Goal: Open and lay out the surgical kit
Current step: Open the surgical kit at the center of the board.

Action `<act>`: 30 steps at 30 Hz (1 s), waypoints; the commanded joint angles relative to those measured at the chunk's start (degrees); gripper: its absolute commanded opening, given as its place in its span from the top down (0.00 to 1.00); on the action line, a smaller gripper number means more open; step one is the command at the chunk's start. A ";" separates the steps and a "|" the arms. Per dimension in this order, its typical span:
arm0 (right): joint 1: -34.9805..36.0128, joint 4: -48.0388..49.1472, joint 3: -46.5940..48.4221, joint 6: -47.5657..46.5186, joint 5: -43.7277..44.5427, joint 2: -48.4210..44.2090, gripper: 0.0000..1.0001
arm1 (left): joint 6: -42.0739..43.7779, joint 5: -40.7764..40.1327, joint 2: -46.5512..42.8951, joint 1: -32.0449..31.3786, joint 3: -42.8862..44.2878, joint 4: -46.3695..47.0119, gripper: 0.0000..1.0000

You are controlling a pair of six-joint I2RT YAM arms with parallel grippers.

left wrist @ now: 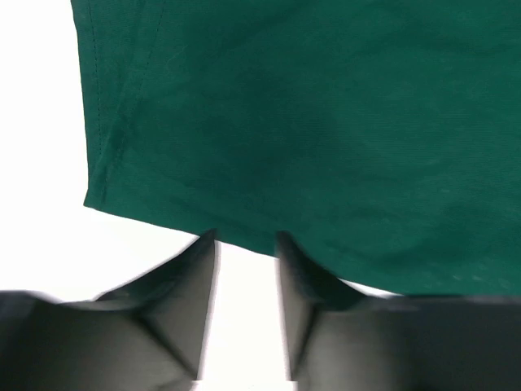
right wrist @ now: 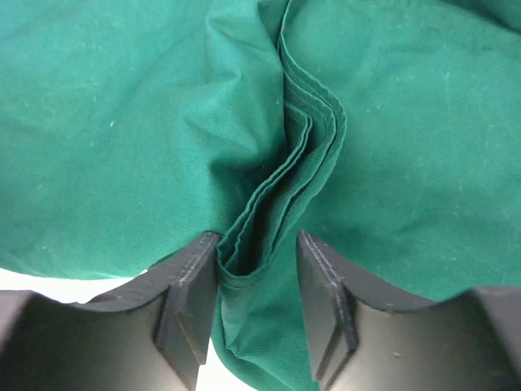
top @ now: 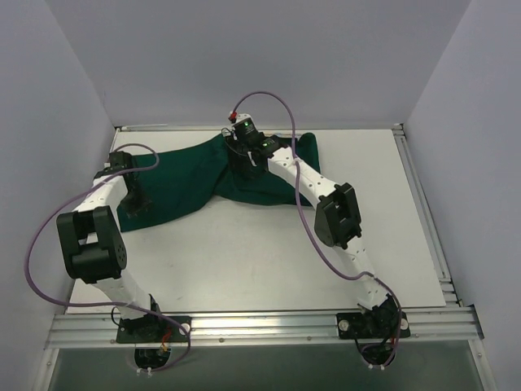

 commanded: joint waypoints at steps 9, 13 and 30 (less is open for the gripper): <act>-0.33 1.77 -1.26 0.31 1.12 -6.01 0.69 | 1.68 -2.75 7.06 2.11 2.11 0.69 0.80; -0.33 2.12 -2.05 0.39 1.38 -7.15 0.70 | 1.85 -3.11 8.28 2.90 2.55 0.51 0.85; -1.12 -0.07 -1.09 -0.57 0.76 -5.22 1.00 | 2.82 -2.84 9.34 3.95 3.34 0.60 0.94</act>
